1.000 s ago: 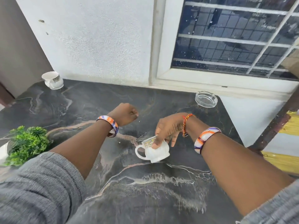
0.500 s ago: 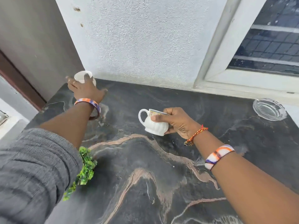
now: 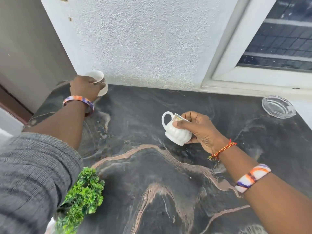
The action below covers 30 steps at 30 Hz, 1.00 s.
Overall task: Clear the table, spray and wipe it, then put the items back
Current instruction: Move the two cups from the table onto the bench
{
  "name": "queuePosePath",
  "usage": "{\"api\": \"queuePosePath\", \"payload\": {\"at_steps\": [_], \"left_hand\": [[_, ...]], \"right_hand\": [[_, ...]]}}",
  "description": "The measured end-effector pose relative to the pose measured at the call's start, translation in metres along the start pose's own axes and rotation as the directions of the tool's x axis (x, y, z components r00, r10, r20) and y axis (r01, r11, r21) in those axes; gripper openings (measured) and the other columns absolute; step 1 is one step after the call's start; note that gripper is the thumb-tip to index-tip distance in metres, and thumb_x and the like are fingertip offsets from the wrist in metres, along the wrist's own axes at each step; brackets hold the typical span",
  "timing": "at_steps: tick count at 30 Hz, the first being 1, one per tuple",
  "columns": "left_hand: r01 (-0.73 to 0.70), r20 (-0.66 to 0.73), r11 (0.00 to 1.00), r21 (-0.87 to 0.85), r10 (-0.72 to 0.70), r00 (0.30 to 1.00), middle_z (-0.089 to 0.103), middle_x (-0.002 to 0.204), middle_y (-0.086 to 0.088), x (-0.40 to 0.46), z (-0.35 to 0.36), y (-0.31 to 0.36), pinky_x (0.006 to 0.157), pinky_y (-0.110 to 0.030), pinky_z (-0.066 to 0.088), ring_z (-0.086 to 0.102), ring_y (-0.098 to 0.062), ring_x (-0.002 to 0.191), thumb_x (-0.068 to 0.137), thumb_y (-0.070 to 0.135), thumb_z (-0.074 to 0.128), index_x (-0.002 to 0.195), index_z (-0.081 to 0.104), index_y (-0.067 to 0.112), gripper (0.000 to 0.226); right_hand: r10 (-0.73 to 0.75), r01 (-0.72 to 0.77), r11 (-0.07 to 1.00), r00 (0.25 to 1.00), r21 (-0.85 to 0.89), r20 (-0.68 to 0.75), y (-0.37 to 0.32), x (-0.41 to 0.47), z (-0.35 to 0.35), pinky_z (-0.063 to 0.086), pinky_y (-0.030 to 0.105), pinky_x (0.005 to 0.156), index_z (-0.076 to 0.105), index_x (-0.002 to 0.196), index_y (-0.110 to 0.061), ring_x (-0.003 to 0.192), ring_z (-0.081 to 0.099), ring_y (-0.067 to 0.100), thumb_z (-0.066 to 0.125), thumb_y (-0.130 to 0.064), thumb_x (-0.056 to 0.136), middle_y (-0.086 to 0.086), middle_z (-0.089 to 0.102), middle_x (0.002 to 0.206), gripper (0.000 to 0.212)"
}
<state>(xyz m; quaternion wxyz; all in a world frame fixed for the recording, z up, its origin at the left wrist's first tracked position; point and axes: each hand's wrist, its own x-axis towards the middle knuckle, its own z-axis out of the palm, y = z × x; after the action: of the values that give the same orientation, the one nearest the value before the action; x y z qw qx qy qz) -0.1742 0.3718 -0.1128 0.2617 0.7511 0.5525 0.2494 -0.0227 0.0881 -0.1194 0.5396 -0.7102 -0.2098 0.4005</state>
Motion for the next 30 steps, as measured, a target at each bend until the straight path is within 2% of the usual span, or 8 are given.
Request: {"api": "queuePosePath", "payload": {"at_steps": [8, 11, 16, 19, 22, 25, 28, 30], "left_hand": [[-0.24, 0.302, 0.947, -0.214, 0.298, 0.906, 0.048, 0.057, -0.005, -0.1, 0.028, 0.102, 0.049, -0.011, 0.031, 0.046, -0.012, 0.058, 0.077, 0.042, 0.07, 0.048, 0.049, 0.018, 0.042], [-0.252, 0.407, 0.891, -0.378, 0.404, 0.819, 0.063, 0.084, 0.002, -0.149, 0.053, 0.126, 0.057, -0.007, 0.04, 0.06, -0.011, 0.078, 0.075, 0.036, 0.073, 0.08, 0.065, 0.024, 0.015], [-0.332, 0.53, 0.816, -0.473, 0.565, 0.633, 0.053, 0.136, 0.004, -0.26, 0.1, 0.185, 0.096, -0.022, 0.04, 0.053, -0.014, 0.119, 0.072, 0.035, 0.074, 0.137, 0.042, 0.028, 0.074], [-0.378, 0.566, 0.795, -0.475, 0.605, 0.561, 0.059, 0.125, 0.012, -0.333, 0.117, 0.224, 0.094, -0.019, 0.039, 0.056, -0.007, 0.113, 0.058, 0.046, 0.069, 0.128, 0.053, 0.027, 0.074], [-0.368, 0.566, 0.754, -0.545, 0.654, 0.502, 0.06, 0.082, 0.024, -0.417, 0.141, 0.264, 0.073, -0.015, 0.043, 0.057, 0.012, 0.075, 0.056, 0.043, 0.07, 0.076, 0.058, 0.039, 0.024], [-0.357, 0.593, 0.73, -0.583, 0.682, 0.428, 0.067, 0.095, 0.009, -0.501, 0.172, 0.3, 0.077, -0.025, 0.051, 0.064, -0.009, 0.088, 0.05, 0.047, 0.075, 0.09, 0.064, 0.03, 0.046], [-0.385, 0.623, 0.712, -0.587, 0.701, 0.347, 0.068, 0.103, 0.005, -0.583, 0.2, 0.335, 0.076, -0.026, 0.047, 0.063, -0.015, 0.095, 0.046, 0.05, 0.075, 0.101, 0.064, 0.023, 0.062], [-0.417, 0.637, 0.699, -0.581, 0.71, 0.301, 0.068, 0.104, 0.004, -0.625, 0.215, 0.35, 0.075, -0.025, 0.043, 0.062, -0.016, 0.095, 0.052, 0.045, 0.079, 0.101, 0.064, 0.022, 0.056]], "right_hand": [[0.011, -0.009, 1.0, 0.977, 0.011, -0.213, -0.002, -0.043, -0.049, 0.057, 0.04, 0.062, 0.053, 0.1, -0.018, 0.08, 0.062, 0.018, 0.076, -0.015, 0.076, 0.007, 0.061, 0.11, 0.033], [0.045, -0.037, 0.999, 0.965, 0.036, -0.257, 0.003, -0.07, -0.08, 0.058, 0.037, 0.062, 0.048, 0.121, -0.019, 0.084, 0.063, 0.019, 0.076, -0.016, 0.075, 0.008, 0.059, 0.115, 0.054], [0.053, -0.038, 0.998, 0.932, 0.049, -0.359, 0.025, -0.15, -0.162, 0.057, 0.032, 0.06, 0.049, 0.13, -0.017, 0.083, 0.062, 0.013, 0.074, -0.014, 0.077, -0.001, 0.06, 0.105, 0.059], [0.074, -0.061, 0.997, 0.908, 0.046, -0.412, 0.052, -0.207, -0.217, 0.057, 0.033, 0.066, 0.06, 0.117, -0.015, 0.08, 0.065, 0.014, 0.075, -0.014, 0.076, 0.002, 0.065, 0.1, 0.043], [0.087, -0.061, 0.996, 0.874, 0.068, -0.478, 0.086, -0.279, -0.281, 0.056, 0.04, 0.075, 0.066, 0.105, -0.015, 0.082, 0.065, 0.021, 0.074, -0.012, 0.077, 0.006, 0.066, 0.095, 0.03], [0.11, -0.063, 0.993, 0.826, 0.104, -0.553, 0.122, -0.35, -0.343, 0.055, 0.046, 0.079, 0.068, 0.095, -0.015, 0.084, 0.065, 0.023, 0.076, -0.015, 0.073, 0.006, 0.066, 0.089, 0.023], [0.188, -0.11, 0.982, 0.703, 0.156, -0.686, 0.164, -0.414, -0.405, 0.052, 0.037, 0.073, 0.069, 0.096, -0.003, 0.078, 0.063, 0.023, 0.082, -0.035, 0.045, 0.008, 0.065, 0.083, 0.062], [0.216, -0.2, 0.973, 0.609, 0.115, -0.763, 0.2, -0.443, -0.441, 0.045, 0.031, 0.066, 0.07, 0.082, -0.002, 0.07, 0.058, 0.019, 0.082, -0.043, 0.036, 0.006, 0.061, 0.071, 0.063]]}}
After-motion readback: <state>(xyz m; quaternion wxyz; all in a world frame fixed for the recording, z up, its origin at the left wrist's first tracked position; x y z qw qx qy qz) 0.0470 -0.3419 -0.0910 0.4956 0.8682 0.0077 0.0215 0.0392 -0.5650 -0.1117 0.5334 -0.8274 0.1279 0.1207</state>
